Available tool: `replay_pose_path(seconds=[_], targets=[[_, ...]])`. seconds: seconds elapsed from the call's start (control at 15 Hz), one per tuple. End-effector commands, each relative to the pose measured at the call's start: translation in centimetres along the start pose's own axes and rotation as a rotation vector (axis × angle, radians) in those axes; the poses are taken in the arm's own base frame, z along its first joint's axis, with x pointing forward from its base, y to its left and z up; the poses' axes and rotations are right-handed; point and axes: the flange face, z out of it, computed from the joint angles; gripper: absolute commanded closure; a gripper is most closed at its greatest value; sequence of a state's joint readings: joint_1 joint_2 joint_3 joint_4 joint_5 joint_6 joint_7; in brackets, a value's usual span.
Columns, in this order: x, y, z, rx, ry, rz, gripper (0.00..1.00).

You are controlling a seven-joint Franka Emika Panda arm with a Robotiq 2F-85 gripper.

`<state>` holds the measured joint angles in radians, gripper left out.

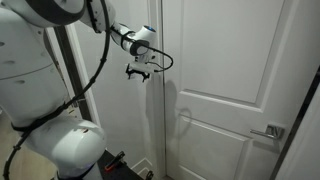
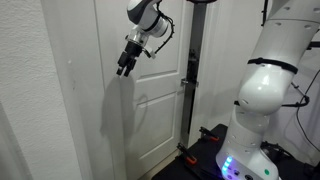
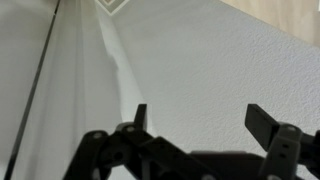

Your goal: Turn off the light

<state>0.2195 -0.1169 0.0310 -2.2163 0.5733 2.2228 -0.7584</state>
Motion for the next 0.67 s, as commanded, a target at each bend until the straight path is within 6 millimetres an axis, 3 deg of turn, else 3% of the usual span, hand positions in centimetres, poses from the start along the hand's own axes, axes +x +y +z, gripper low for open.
replay_pose_path(seconds=[0.0, 0.27, 0.33, 0.4, 0.6], targets=[[2.6, -0.4, 0.9, 0.015, 0.037, -0.049, 0.00], [4.4, -1.5, 1.5, 0.006, 0.046, -0.078, 0.00], [4.6, -1.8, 1.5, 0.004, 0.051, -0.083, 0.25], [4.9, -2.2, 1.5, 0.002, 0.054, -0.091, 0.26], [5.5, -3.4, 1.1, -0.011, 0.073, -0.122, 0.51]])
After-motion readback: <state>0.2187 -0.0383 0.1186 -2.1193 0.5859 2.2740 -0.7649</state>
